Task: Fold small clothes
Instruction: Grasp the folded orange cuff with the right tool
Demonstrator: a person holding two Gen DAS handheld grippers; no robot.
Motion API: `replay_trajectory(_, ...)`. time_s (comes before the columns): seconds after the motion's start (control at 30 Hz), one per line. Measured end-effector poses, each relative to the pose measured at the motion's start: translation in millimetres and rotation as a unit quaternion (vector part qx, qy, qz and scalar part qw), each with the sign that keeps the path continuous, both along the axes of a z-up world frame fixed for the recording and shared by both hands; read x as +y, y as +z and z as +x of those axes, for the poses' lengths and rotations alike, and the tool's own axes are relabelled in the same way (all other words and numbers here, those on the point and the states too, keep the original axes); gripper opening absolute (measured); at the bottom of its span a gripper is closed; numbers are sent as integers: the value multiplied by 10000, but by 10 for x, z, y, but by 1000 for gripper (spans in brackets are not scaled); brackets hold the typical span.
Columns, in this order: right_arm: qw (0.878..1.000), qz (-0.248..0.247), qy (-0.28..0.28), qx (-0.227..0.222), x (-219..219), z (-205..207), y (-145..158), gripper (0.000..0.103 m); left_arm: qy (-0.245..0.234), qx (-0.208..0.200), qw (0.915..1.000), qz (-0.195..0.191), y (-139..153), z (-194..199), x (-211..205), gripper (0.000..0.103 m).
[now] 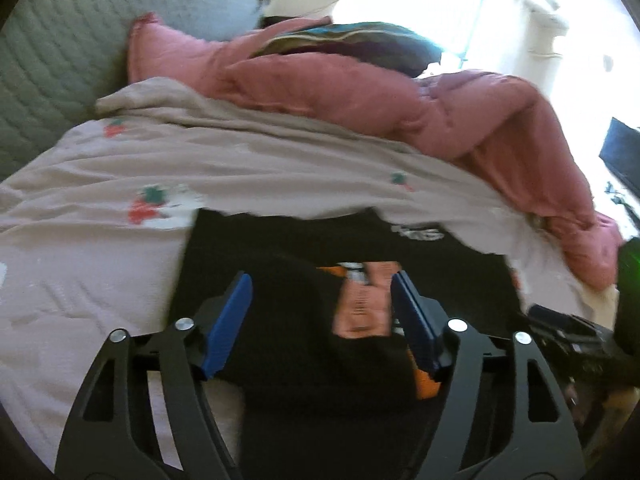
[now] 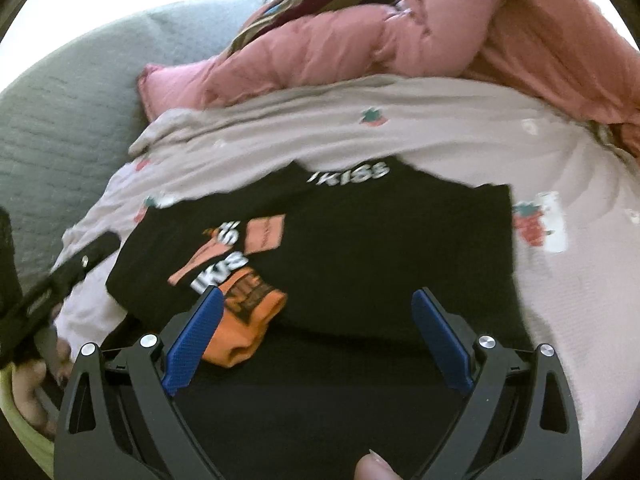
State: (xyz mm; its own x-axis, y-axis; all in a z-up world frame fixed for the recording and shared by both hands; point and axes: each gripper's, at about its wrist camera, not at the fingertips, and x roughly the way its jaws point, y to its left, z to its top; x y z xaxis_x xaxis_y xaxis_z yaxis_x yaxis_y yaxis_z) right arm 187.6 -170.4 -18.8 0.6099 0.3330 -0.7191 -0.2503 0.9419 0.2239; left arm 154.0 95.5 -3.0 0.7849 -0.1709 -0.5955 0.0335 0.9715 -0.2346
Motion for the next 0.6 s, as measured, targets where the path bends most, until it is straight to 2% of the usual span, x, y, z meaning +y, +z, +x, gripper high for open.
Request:
replay_trajectory(0.1, 9997, -88, 208, 114, 204, 22, -94, 93, 251, 115, 9993, 259, -47, 36, 94, 71)
replay_trajectory(0.27, 9987, -235, 385, 242, 411, 119, -237, 88, 441, 133, 9987, 201, -65, 34, 231, 78)
replay_trajectory(0.3, 9985, -246, 404, 289, 443, 142, -268, 84, 473, 125, 9986, 196, -61, 35, 253, 78)
replay_trajectory(0.33, 9982, -228, 435, 336, 466, 159, -296, 79, 491, 118, 9986, 170, -61, 33, 273, 79)
replay_trajectory(0.43, 9976, -245, 446, 460, 517, 206, -384, 73, 516, 134, 9985, 119, -65, 59, 300, 79)
replay_trajectory(0.6, 9979, -210, 452, 423, 549, 225, -410, 69, 517, 164, 9984, 136, -76, 68, 309, 79)
